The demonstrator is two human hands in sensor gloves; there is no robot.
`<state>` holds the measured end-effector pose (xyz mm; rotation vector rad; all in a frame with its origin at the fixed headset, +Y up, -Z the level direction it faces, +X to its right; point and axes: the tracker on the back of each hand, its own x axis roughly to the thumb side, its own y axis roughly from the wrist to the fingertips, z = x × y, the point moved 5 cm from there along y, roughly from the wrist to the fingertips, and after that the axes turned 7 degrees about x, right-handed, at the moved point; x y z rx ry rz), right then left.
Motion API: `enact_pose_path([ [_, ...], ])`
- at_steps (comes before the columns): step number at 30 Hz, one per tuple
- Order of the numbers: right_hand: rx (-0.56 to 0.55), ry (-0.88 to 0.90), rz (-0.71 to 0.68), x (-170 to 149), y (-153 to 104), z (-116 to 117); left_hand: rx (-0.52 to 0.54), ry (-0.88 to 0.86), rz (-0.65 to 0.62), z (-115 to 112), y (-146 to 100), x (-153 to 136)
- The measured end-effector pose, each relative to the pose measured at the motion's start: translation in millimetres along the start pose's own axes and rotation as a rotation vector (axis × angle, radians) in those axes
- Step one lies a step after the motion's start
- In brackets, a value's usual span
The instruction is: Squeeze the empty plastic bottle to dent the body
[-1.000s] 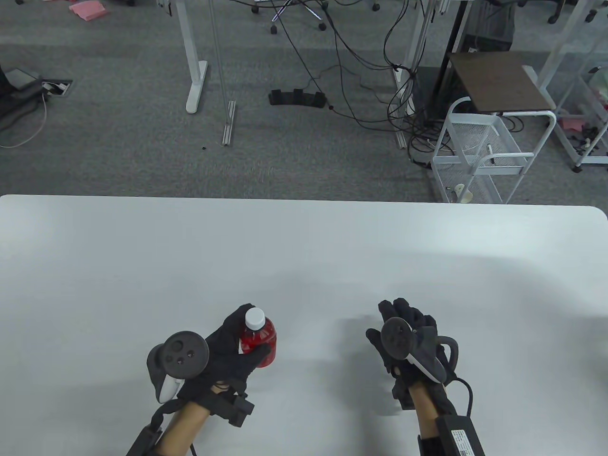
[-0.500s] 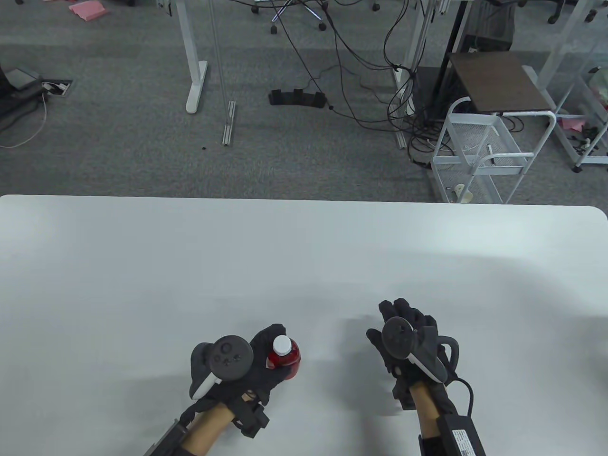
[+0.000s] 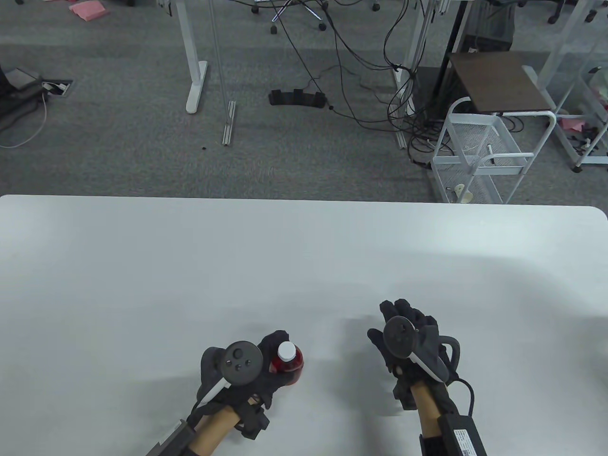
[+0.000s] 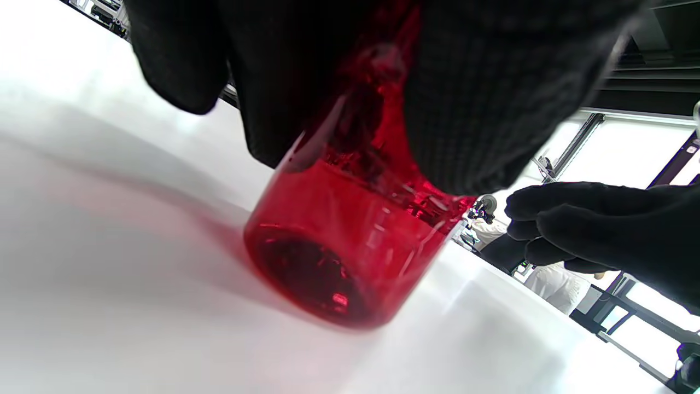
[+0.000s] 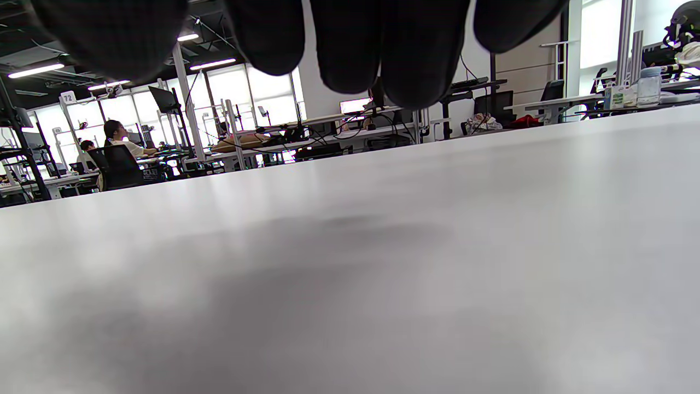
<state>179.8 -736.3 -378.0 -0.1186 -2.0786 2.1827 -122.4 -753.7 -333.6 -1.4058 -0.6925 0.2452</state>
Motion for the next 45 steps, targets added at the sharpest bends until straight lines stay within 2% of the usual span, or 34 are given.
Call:
enact_pose_path([
  [12, 0.007, 0.000, -0.002, 0, 0, 0, -0.091, -0.058, 0.008, -6, -4, -7],
  [19, 0.007, 0.001, -0.002, -1, 0, 0, -0.104, -0.121, -0.049, 10, -8, 5],
  [22, 0.006, 0.002, -0.002, -1, 0, 0, -0.091, -0.199, -0.094, 23, -9, 13],
  [27, 0.004, 0.004, -0.002, -2, 0, 0, 0.020, -0.258, -0.140, 60, -13, 22],
  [31, -0.001, 0.005, -0.003, -1, 1, -1, 0.176, -0.290, -0.155, 101, -20, 23],
  [34, -0.010, 0.006, -0.005, -1, 1, -2, 0.305, -0.320, -0.132, 133, -26, 16],
  [37, -0.018, 0.004, -0.007, -1, 1, -2, 0.371, -0.300, -0.090, 154, -31, 6],
  [41, -0.030, 0.001, -0.009, 0, 0, -3, 0.410, -0.150, -0.045, 167, -33, -7],
  [45, -0.042, 0.003, -0.009, 0, 0, -4, 0.405, 0.003, -0.008, 168, -32, -17],
])
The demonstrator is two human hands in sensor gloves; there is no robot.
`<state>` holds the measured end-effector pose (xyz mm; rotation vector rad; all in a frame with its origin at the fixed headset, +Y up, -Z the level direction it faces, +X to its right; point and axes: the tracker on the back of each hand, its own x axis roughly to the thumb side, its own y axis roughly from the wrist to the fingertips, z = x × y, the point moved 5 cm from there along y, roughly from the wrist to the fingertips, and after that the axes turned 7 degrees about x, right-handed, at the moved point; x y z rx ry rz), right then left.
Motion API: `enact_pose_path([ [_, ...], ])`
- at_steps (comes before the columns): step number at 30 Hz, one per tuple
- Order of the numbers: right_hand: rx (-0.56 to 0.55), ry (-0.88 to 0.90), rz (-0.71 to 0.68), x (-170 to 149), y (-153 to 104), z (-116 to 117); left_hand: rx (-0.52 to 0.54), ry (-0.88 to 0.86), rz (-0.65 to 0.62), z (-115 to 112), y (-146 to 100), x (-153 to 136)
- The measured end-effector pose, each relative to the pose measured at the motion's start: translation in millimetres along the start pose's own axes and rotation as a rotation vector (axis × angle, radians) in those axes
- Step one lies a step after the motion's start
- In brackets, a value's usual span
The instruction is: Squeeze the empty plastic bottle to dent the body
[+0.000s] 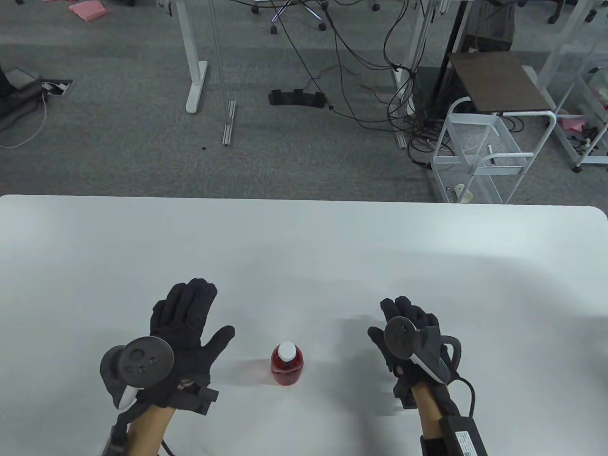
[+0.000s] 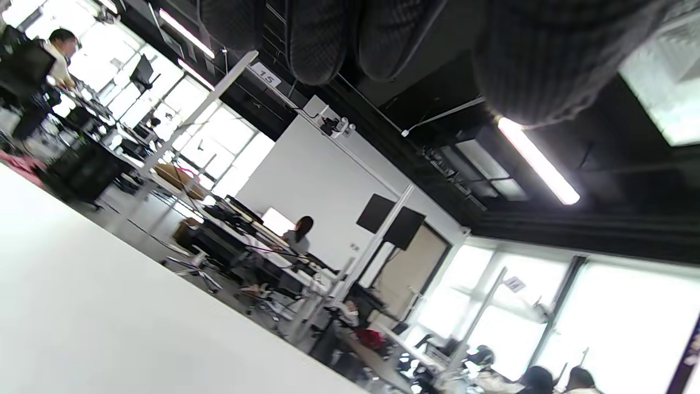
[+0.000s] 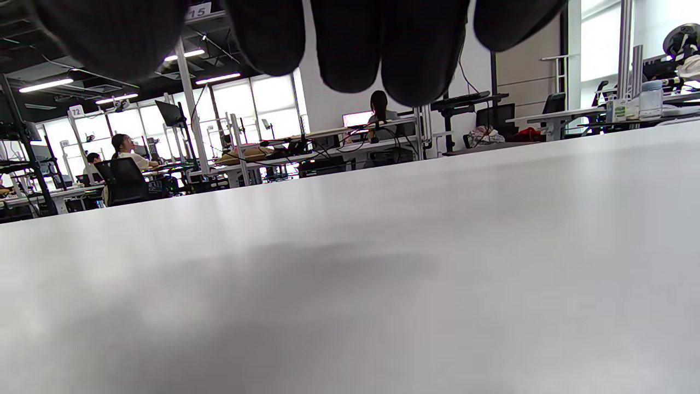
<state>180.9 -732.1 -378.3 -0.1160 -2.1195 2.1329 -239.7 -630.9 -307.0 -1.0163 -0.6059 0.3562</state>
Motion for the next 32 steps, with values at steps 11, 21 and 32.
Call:
enact_pose_path([
  [11, -0.017, -0.014, 0.000, 0, -1, -1, -0.134, 0.277, 0.059, -28, 0, -25],
  [21, -0.017, -0.015, 0.012, -3, -2, -2, -0.216, 0.370, 0.096, -49, -2, -45],
  [32, -0.010, -0.022, 0.013, -3, -3, -3, -0.283, 0.409, 0.117, -62, -5, -53],
])
